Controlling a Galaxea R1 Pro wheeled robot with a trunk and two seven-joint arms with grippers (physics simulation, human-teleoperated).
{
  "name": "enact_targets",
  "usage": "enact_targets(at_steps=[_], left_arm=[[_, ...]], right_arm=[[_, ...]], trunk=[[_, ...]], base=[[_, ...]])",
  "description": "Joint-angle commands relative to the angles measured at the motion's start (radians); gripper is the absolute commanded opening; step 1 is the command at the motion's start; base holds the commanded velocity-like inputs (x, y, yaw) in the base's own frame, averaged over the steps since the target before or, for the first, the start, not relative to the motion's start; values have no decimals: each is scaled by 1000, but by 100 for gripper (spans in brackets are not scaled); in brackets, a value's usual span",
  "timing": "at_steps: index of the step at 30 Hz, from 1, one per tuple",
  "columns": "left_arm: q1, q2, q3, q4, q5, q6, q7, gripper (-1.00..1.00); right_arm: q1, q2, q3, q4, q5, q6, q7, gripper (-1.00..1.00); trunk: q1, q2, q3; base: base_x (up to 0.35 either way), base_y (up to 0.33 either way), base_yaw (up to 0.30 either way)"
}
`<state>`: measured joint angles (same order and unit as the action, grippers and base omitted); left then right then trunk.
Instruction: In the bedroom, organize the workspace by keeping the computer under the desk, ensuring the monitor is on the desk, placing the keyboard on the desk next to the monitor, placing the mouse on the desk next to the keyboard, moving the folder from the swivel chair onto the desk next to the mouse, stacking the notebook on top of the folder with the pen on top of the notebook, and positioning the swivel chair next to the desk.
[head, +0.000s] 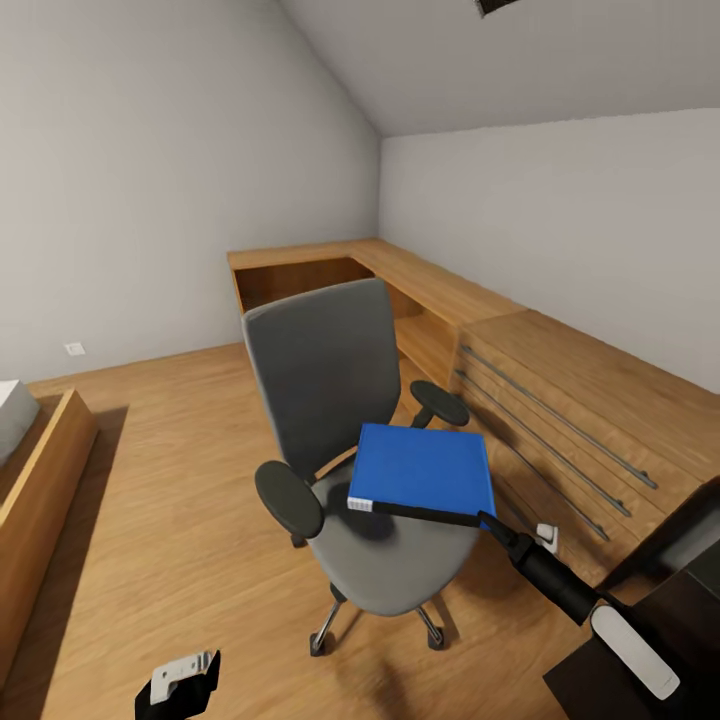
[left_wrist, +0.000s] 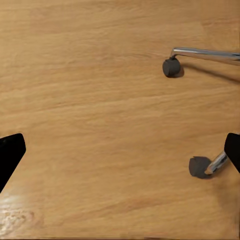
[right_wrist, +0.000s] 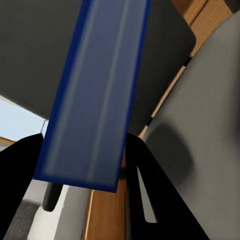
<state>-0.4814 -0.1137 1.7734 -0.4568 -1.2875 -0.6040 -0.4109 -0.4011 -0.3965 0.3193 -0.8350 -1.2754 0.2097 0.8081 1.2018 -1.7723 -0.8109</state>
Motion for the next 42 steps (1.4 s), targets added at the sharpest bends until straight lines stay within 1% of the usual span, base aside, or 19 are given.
enact_targets(at_steps=[1,3,6,8,10,12,13,16,17,18,19,20,22,24,28,35,37,40,42], left_arm=[[-2,-1,30,-2,-4,-4,-8,100],[-2,-1,49,-1,-4,-5,-8,100],[-2,1,61,-1,-4,-5,-8,100],[-2,1,66,-1,-4,-5,-8,100],[-2,1,68,-1,-4,-4,-7,100],[-2,2,71,0,-3,-2,-6,100],[-2,3,76,0,-3,-1,-6,100],[-2,4,97,0,-3,1,-5,100],[-2,4,113,0,-3,2,-6,100],[-2,4,122,0,-3,2,-6,100],[-2,5,137,0,-3,2,-6,100],[-2,5,143,0,-4,2,-6,100],[-2,5,157,0,-4,2,-5,100],[-2,5,162,0,-4,3,-5,100],[-2,5,166,2,-4,3,-5,100],[-2,4,167,3,-5,4,-9,100],[-2,4,167,3,-5,4,-10,100],[-2,4,167,3,-6,3,-10,100],[-2,4,168,3,-6,3,-10,100]], right_arm=[[-1,-1,2,0,-10,8,-4,-100],[-1,-2,0,-3,-10,10,-12,-100],[-1,-3,-2,-24,-10,20,-29,-100],[-1,-6,-2,-58,-7,40,-55,-100],[-1,-11,-3,-104,4,67,-96,-100],[-1,-22,-4,-151,24,86,-141,-100],[-1,-29,-5,-177,35,95,-167,-100],[-1,-40,-6,-221,46,111,-202,-100],[-1,-44,-11,-245,49,124,-213,-100],[-1,-45,-16,-257,50,133,-218,-100],[-1,-48,-33,-281,52,156,-227,-100],[-1,-50,-44,-291,52,168,-232,-100],[-1,-53,-82,-313,50,222,-246,-100],[0,-54,-96,-310,47,243,-252,-100],[1,-55,-110,-296,45,264,-260,-100],[1,-57,-132,-295,44,280,-272,-100],[1,-67,-138,-297,45,289,-275,-100],[1,-86,-144,-315,46,325,-286,-100],[1,-92,-146,-326,46,344,-302,-100]], trunk=[[-4,7,2],[-12,21,9],[-23,42,18],[-31,56,24],[-39,70,31],[-46,84,37],[-50,91,40],[-62,112,49],[-65,119,52],[-69,126,56],[-73,133,59],[-77,140,62],[-85,154,68],[-92,168,74],[-108,196,87],[-134,245,109],[-142,259,115],[-154,280,125],[-161,294,131]], base=[[0,0,0],[0,0,0],[0,0,0],[0,0,0],[0,0,0],[0,0,0],[0,0,0],[0,0,0],[0,0,0],[0,0,0],[0,0,0],[0,0,0],[0,0,0],[0,0,0],[0,0,0],[0,0,0],[0,0,0],[0,0,0],[0,0,0]])
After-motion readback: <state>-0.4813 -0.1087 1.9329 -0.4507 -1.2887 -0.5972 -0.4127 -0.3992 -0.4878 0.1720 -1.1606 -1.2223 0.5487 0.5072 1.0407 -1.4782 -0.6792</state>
